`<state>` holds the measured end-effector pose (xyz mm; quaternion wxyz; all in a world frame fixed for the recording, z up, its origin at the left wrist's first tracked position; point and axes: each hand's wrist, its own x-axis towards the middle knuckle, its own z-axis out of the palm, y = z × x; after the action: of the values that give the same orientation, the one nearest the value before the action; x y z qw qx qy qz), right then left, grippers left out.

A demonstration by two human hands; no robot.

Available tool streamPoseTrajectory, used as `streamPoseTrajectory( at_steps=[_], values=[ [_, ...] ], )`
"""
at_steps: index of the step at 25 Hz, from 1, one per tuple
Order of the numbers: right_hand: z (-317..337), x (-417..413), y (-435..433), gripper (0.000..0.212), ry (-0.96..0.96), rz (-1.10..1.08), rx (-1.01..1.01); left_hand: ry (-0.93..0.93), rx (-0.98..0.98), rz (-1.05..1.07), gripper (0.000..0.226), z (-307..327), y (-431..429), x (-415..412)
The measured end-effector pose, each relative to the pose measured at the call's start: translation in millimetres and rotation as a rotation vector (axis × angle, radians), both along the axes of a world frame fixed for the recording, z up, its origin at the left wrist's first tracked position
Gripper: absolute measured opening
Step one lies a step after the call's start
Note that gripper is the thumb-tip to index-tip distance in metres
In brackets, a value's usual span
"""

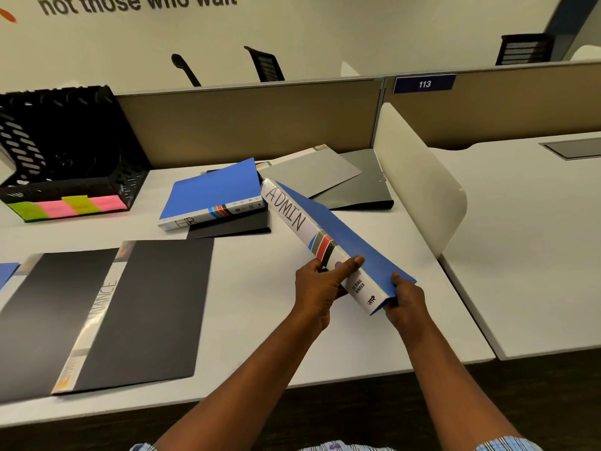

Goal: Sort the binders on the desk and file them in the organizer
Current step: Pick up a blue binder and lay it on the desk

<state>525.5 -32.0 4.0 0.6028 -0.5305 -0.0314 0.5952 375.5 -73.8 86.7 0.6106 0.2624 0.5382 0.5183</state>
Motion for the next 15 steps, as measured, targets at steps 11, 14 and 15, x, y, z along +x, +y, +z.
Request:
streamPoseTrajectory(
  at_steps=[11,14,15],
  values=[
    [-5,-7,1,0.043,-0.008,0.079,0.005,0.062,0.034,0.031,0.035,-10,-2,-7],
    [-9,1,4,0.034,-0.057,0.104,0.003,0.069,-0.005,0.027,0.037,-14,0,-30],
    [-12,5,5,0.026,-0.091,0.102,-0.019,0.063,-0.017,0.019,0.037,-15,1,-42]
  ],
)
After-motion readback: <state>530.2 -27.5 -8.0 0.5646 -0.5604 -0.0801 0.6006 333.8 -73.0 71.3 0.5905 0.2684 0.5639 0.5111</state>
